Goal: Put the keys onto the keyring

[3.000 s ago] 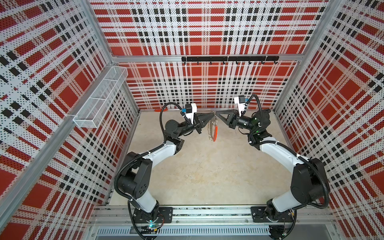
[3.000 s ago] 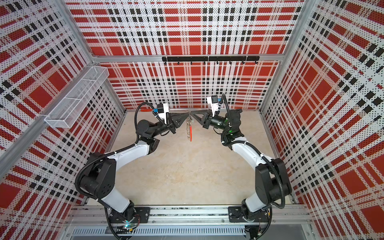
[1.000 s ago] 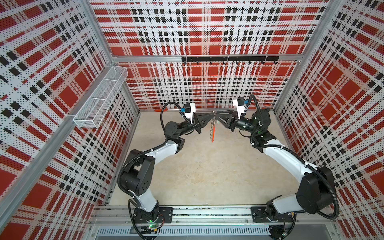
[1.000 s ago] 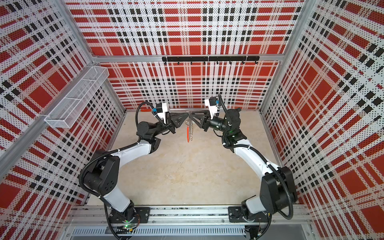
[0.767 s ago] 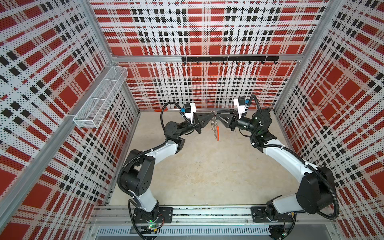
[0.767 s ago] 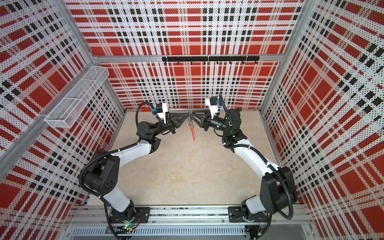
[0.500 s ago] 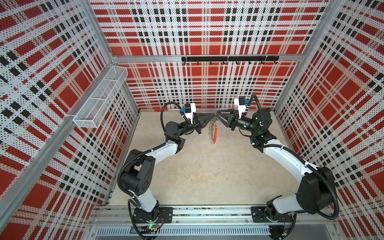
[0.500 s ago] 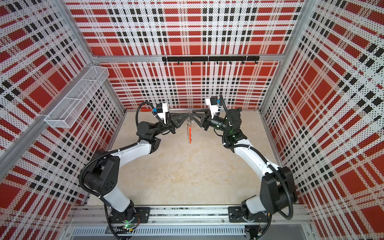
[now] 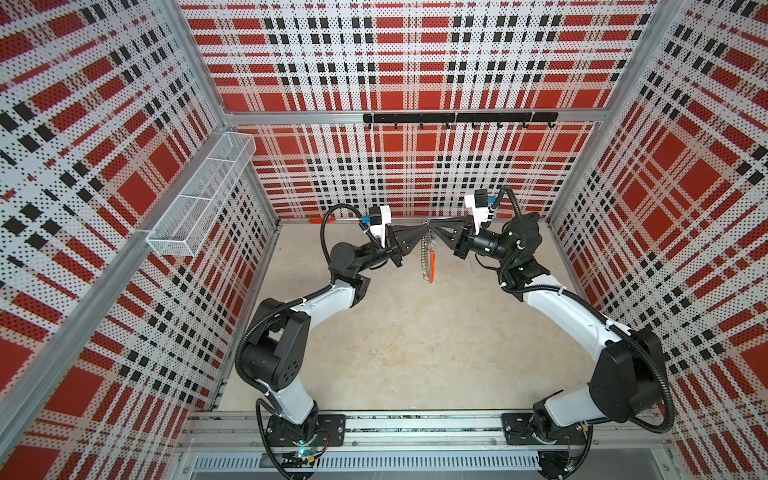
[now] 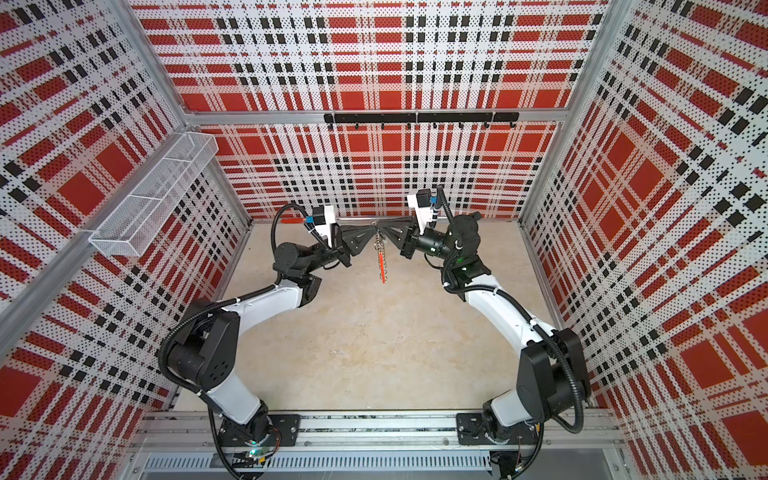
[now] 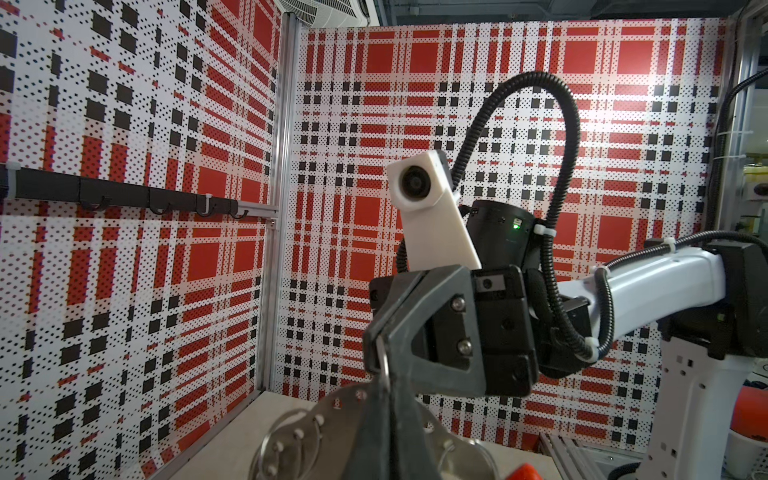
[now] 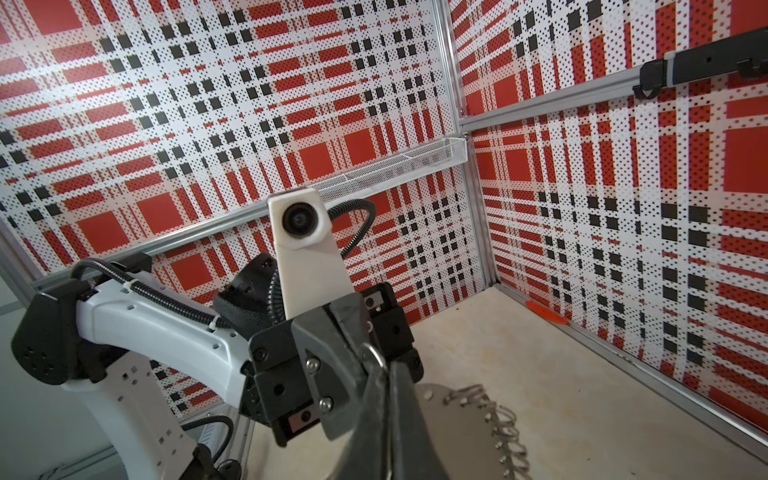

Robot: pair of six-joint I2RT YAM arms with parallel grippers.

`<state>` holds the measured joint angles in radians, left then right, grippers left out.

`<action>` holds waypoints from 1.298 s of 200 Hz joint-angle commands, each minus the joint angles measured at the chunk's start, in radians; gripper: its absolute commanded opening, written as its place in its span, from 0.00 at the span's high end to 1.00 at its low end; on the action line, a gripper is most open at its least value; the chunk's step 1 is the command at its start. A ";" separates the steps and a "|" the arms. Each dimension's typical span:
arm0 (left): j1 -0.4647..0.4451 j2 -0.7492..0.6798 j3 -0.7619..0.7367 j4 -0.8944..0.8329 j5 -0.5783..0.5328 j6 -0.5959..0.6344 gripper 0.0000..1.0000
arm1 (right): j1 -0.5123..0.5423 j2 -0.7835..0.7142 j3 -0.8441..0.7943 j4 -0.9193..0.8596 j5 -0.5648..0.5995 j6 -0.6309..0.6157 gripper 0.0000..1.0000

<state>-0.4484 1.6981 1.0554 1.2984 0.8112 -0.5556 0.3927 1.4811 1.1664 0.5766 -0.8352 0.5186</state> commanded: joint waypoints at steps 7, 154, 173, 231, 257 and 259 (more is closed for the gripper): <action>0.001 0.005 0.017 0.042 0.034 0.009 1.00 | 0.000 0.000 0.025 -0.002 0.011 -0.021 1.00; 0.014 0.003 0.006 -0.033 0.072 0.069 1.00 | -0.024 0.004 0.017 0.032 -0.104 0.026 0.84; 0.012 -0.003 0.007 -0.033 0.071 0.067 1.00 | -0.025 0.008 0.015 0.047 -0.122 0.058 0.79; 0.011 -0.008 0.018 -0.019 0.074 0.042 1.00 | -0.048 0.005 -0.011 0.068 -0.130 0.069 0.68; 0.008 -0.006 0.023 -0.015 0.077 0.037 1.00 | -0.048 0.016 -0.014 0.069 -0.137 0.073 0.65; 0.009 -0.007 0.024 -0.014 0.077 0.036 1.00 | -0.048 0.017 -0.013 0.070 -0.138 0.074 0.65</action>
<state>-0.4332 1.7058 1.0554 1.2411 0.8833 -0.5114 0.3500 1.4830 1.1637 0.6056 -0.9573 0.5804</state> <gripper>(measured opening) 0.043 0.346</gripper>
